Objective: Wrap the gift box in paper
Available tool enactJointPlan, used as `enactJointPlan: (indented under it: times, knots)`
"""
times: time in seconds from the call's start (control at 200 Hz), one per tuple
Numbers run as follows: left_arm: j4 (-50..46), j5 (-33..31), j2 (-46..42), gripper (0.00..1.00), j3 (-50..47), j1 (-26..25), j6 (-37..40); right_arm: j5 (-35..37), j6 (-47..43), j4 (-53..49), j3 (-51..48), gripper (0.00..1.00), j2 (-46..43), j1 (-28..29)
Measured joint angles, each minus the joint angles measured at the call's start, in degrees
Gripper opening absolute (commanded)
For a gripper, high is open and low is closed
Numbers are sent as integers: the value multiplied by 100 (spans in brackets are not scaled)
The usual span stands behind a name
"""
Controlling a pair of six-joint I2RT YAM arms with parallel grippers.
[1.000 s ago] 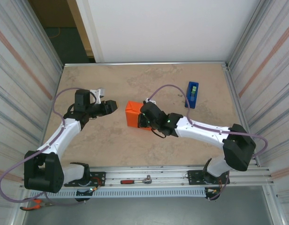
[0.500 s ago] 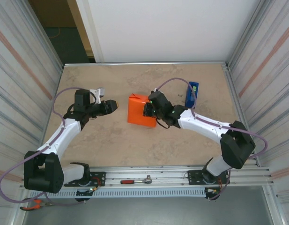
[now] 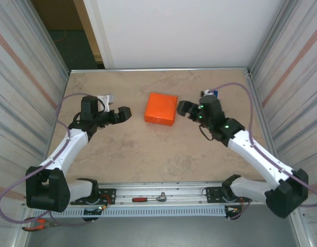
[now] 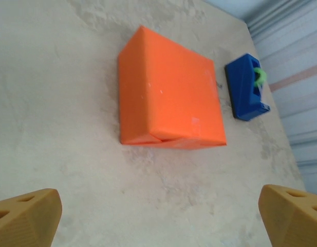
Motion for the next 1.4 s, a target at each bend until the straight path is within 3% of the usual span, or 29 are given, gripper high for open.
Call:
enactJointPlan:
  times: [0.235, 0.371, 0.621, 0.897, 1.182, 1.403]
  knots:
    - [-15, -925, -125, 99, 328, 90, 562, 164, -431, -455, -236, 99, -509, -1941]
    - [382, -1370, -240, 99, 203, 225, 901, 352, -732, -118, -909, 99, -793, -2549]
    - [1526, -2297, -120, 99, -855, 273, 1488, 885, -1727, 1145, -2105, 99, -730, -2671]
    - [2597, -3108, 737, 99, -1510, 442, 2114, 1204, -2452, 2907, -2833, 99, 782, -2988]
    - [4205, -2710, 1303, 99, -2079, 1123, 2243, 811, -2782, 5034, -3139, 99, 1777, -3333]
    - [4686, -2295, 1637, 99, -2116, 975, 2422, 1021, -2997, 6083, -3475, 99, 1956, -3032]
